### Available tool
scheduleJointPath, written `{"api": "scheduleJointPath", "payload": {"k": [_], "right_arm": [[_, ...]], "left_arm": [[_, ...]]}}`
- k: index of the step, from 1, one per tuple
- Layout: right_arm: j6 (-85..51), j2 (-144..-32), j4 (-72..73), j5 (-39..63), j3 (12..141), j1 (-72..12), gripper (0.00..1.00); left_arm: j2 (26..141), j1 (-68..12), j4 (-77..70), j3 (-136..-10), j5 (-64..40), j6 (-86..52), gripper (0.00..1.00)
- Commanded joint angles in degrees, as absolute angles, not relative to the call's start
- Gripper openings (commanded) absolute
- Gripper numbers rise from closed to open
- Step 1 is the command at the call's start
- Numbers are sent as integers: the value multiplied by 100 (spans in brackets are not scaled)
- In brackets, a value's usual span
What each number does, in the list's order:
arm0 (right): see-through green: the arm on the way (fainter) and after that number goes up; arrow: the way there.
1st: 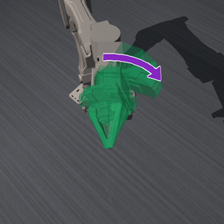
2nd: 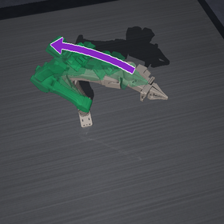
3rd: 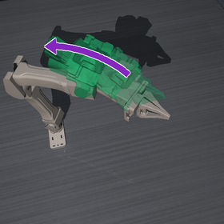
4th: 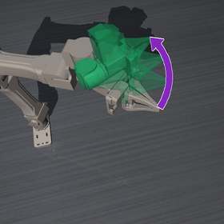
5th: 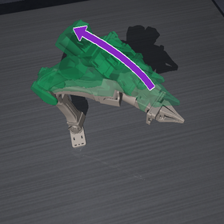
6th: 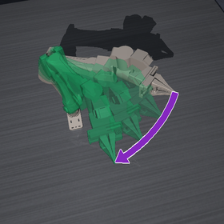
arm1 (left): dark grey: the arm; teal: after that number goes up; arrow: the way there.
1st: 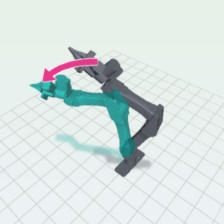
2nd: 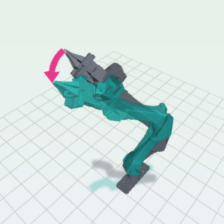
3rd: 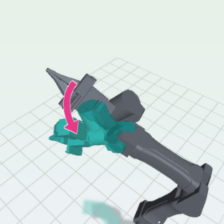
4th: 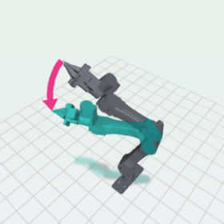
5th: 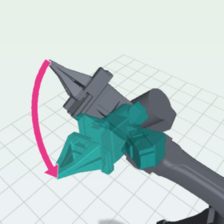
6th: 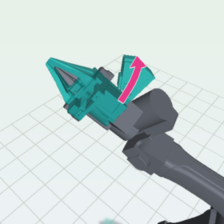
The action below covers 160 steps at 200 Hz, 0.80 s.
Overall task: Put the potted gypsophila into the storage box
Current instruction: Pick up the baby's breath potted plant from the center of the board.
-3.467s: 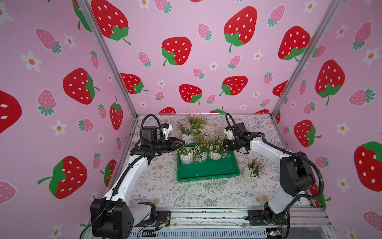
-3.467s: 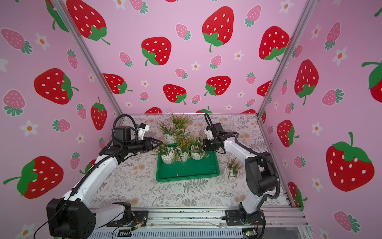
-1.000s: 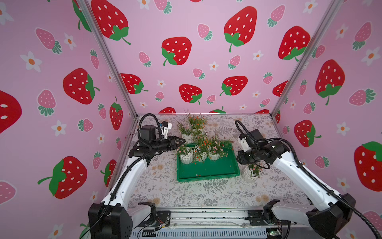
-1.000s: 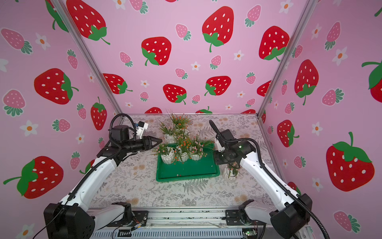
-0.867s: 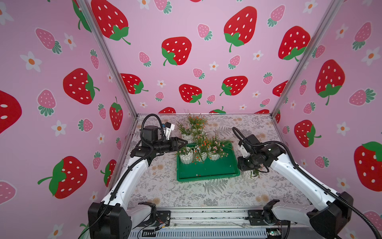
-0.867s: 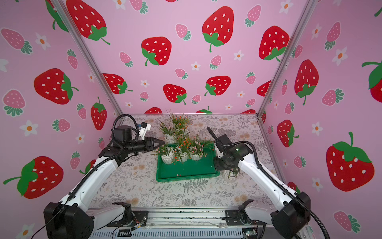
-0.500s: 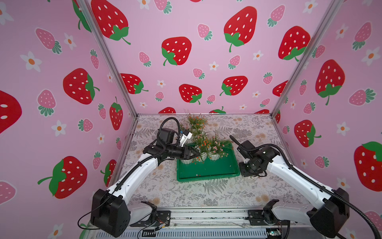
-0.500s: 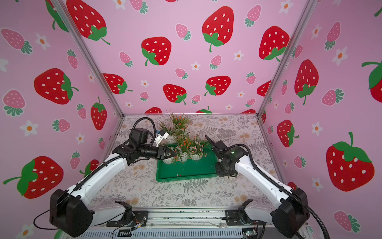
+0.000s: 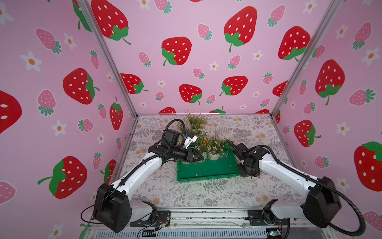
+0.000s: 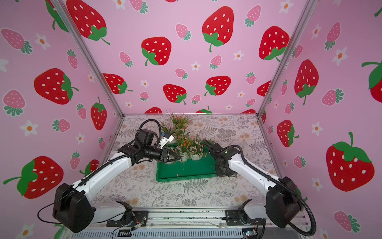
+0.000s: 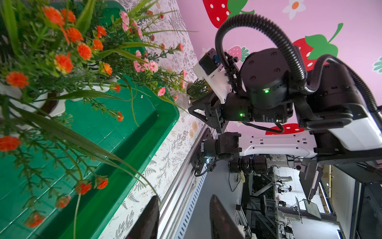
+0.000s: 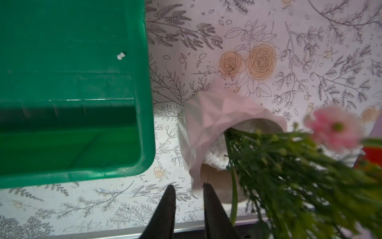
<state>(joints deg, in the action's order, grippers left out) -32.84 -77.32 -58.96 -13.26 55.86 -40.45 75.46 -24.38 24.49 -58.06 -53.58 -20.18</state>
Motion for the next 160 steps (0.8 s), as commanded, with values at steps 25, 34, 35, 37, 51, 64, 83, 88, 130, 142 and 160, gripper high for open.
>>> {"api": "scheduleJointPath", "payload": {"k": [25, 34, 35, 37, 51, 64, 83, 88, 130, 142, 160], "right_arm": [[-3202, -7830, -5590, -1459, 5432, -3863, 24], [-3183, -7865, -5569, -1450, 5423, -3847, 23], [-3182, -7865, -5562, -1446, 5423, -3848, 23], [-3182, -7877, -5559, -1438, 5423, -3843, 23], [-3168, -7928, -5521, -1398, 5384, -3830, 22], [-3167, -7954, -5479, -1367, 5346, -3826, 21], [-3157, -7983, -5399, -1335, 5283, -3812, 18], [-3153, -7992, -5384, -1327, 5269, -3800, 18], [-3055, -8077, -5258, -1289, 5168, -3746, 14], [-3032, -8062, -5270, -1307, 5165, -3743, 9], [-3050, -7911, -5302, -1352, 5155, -3737, 3]], "left_arm": [[7497, -2369, 2559, -6034, -5344, -1823, 43], [7489, -2355, 2558, -6036, -5340, -1822, 43], [7489, -2355, 2553, -6033, -5333, -1820, 43], [7488, -2355, 2557, -6035, -5328, -1820, 43], [7488, -2324, 2559, -6038, -5322, -1816, 43], [7488, -2286, 2557, -6037, -5292, -1825, 43], [7492, -2246, 2534, -6030, -5265, -1841, 43], [7489, -2234, 2539, -6029, -5257, -1837, 43], [7448, -2202, 2529, -6011, -5216, -1851, 43], [7425, -2210, 2535, -6000, -5173, -1842, 43], [7409, -2164, 2543, -6011, -5124, -1834, 43]]}}
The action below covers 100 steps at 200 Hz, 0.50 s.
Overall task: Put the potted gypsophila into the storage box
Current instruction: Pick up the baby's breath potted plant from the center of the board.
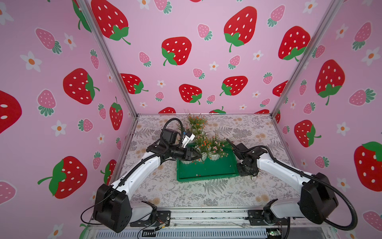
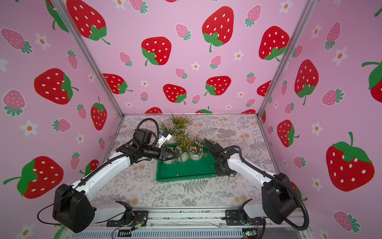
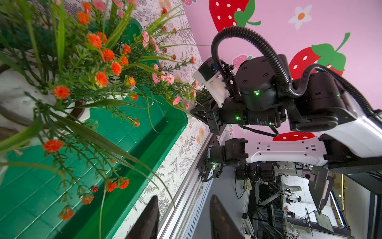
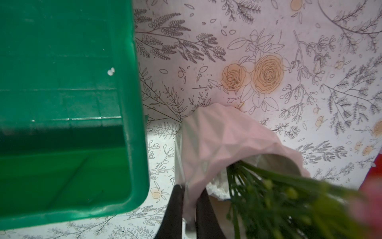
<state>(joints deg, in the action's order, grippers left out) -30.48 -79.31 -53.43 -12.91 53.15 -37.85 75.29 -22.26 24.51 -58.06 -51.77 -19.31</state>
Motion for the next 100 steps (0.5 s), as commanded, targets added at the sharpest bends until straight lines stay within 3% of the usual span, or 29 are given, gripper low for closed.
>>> {"api": "scheduleJointPath", "payload": {"k": [1, 100], "right_arm": [[-3054, -7898, -5306, -1357, 5157, -3736, 2], [-2956, -7383, -6012, -1790, 5707, -3748, 0]], "left_arm": [[7409, -2163, 2537, -6007, -5124, -1836, 43], [7199, -1880, 2258, -5889, -5120, -2070, 43]]}}
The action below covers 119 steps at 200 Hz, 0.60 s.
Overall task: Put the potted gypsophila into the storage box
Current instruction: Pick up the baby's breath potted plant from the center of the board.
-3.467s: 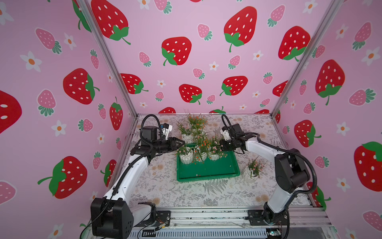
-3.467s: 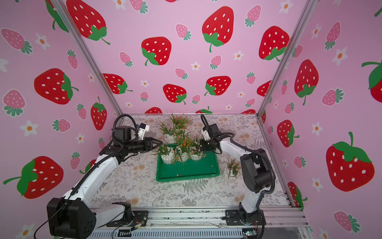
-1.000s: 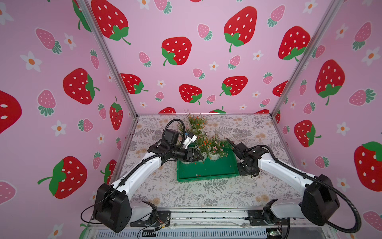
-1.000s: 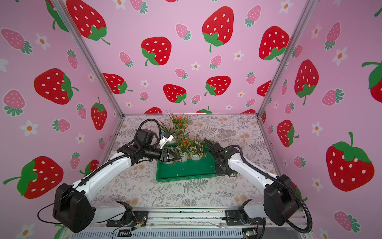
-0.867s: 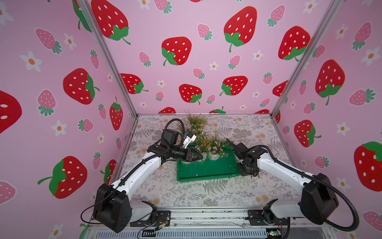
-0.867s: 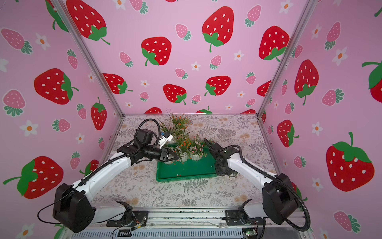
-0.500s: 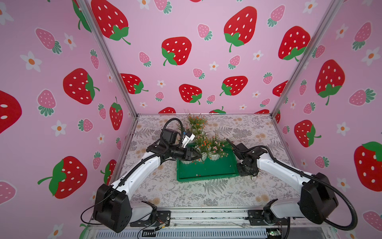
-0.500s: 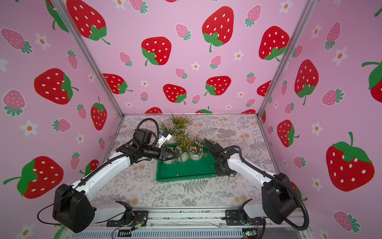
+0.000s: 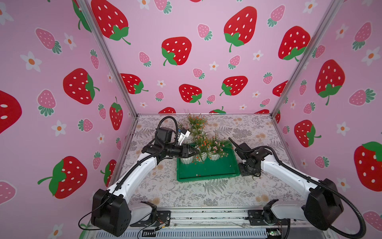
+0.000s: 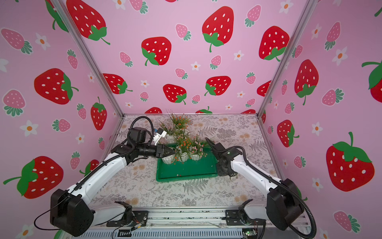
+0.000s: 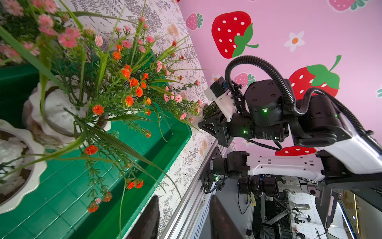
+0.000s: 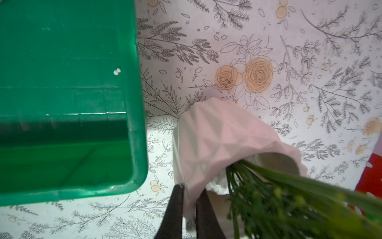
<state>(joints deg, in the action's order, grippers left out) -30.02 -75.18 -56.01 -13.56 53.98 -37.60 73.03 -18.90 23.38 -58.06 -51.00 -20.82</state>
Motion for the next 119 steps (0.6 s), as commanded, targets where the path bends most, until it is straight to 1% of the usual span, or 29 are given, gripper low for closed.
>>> {"api": "scheduleJointPath", "payload": {"k": [1, 25, 72, 101, 119], "right_arm": [[-2954, -7383, -6021, -1796, 5710, -3746, 0], [-2910, -7271, -6115, -1890, 5870, -3751, 0], [-2564, -7034, -6452, -1951, 6587, -3819, 0], [-2280, -7107, -6512, -1846, 7016, -3991, 0], [-2025, -7196, -6530, -1780, 7192, -4095, 0]], "left_arm": [[7194, -1881, 2254, -5889, -5122, -2068, 43], [7154, -1878, 2258, -5866, -5089, -2062, 42], [7098, -1865, 2300, -5888, -5001, -2064, 42], [6997, -1789, 2446, -5906, -4670, -2042, 42], [6965, -1685, 2499, -5928, -4644, -2084, 42]]}}
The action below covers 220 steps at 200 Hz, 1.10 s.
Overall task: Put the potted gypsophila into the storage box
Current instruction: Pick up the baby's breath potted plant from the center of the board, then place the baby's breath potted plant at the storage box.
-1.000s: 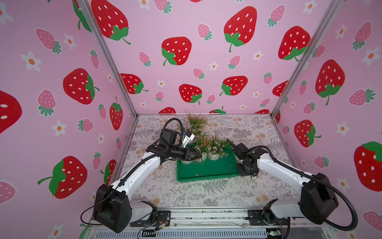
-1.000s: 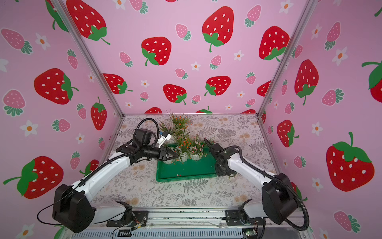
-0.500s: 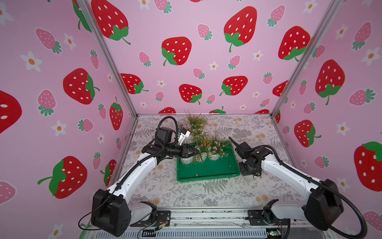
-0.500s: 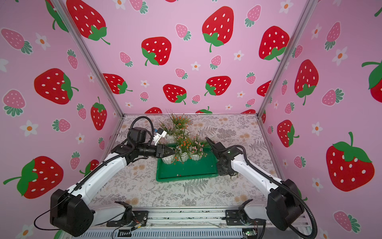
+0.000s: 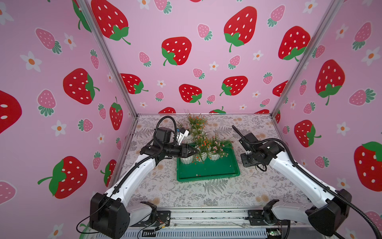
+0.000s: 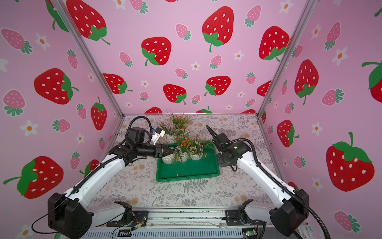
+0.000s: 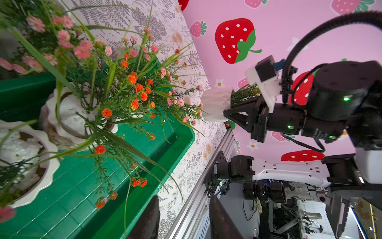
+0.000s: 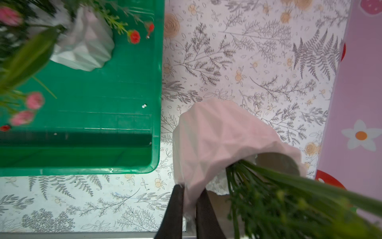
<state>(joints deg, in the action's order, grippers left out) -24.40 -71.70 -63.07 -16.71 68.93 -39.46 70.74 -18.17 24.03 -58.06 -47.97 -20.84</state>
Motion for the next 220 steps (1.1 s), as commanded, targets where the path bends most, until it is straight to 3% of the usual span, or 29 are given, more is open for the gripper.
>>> {"api": "scheduleJointPath", "payload": {"k": [1, 51, 121, 220], "right_arm": [[-2010, -7197, -6526, -1773, 7204, -4104, 0], [-1287, -7460, -6157, -1295, 7601, -4800, 0], [-689, -8584, -6125, -1795, 8469, -6155, 0], [-382, -9702, -5915, -1916, 9430, -6987, 0]], "left_arm": [[6963, -1682, 2502, -5930, -4655, -2088, 42], [6921, -1464, 3041, -6178, -4261, -2019, 42], [6635, -1213, 3221, -6172, -4126, -2101, 42], [5765, -851, 3710, -5564, -3973, -2012, 42]]}}
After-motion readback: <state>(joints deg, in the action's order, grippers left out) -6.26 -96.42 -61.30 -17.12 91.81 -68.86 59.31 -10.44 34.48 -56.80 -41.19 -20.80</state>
